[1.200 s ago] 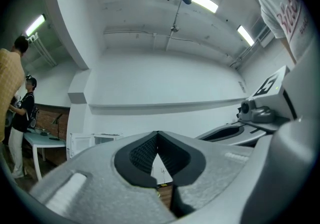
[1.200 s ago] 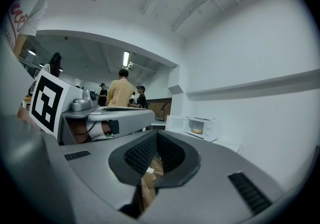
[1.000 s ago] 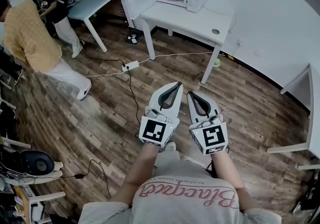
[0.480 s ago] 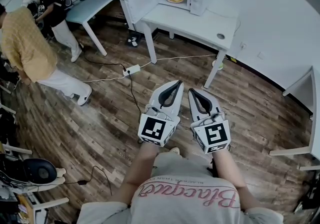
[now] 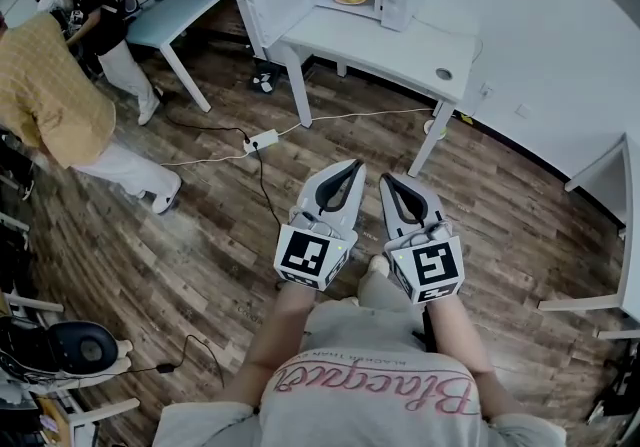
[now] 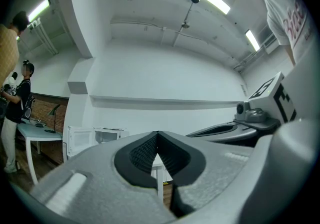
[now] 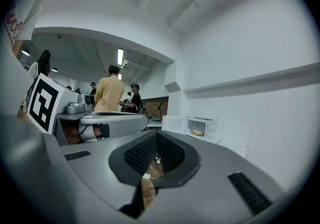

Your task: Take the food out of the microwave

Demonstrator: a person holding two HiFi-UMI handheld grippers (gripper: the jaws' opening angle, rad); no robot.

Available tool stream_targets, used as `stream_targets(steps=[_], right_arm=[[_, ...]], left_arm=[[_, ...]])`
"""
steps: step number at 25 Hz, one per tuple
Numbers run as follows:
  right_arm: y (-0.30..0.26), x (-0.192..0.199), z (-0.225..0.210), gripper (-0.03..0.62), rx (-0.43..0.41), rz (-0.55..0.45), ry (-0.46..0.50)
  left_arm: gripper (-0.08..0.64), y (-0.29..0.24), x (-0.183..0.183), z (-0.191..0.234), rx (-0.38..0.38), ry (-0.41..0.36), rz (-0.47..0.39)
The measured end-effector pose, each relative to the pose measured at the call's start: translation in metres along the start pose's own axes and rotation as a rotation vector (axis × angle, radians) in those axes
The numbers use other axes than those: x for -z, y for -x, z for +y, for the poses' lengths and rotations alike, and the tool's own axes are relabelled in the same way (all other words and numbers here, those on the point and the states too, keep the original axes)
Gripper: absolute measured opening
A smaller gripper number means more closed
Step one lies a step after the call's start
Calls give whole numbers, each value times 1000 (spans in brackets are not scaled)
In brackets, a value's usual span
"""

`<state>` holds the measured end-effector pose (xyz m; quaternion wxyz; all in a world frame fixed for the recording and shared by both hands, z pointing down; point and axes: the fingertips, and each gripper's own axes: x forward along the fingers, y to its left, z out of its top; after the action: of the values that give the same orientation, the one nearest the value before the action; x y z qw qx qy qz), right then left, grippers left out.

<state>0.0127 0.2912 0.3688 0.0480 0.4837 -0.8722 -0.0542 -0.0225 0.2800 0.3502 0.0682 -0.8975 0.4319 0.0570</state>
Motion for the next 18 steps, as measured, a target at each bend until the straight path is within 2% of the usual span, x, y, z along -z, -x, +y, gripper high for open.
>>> stream_targets(steps=[9,18], right_arm=[[-37,8,-27,9,3,5,-26],[-93,18,-75,9,-15,29,-62]], left_arm=[[3,-31,12,28,-20,14,8],[3,-95,27,62,-26,16,29]])
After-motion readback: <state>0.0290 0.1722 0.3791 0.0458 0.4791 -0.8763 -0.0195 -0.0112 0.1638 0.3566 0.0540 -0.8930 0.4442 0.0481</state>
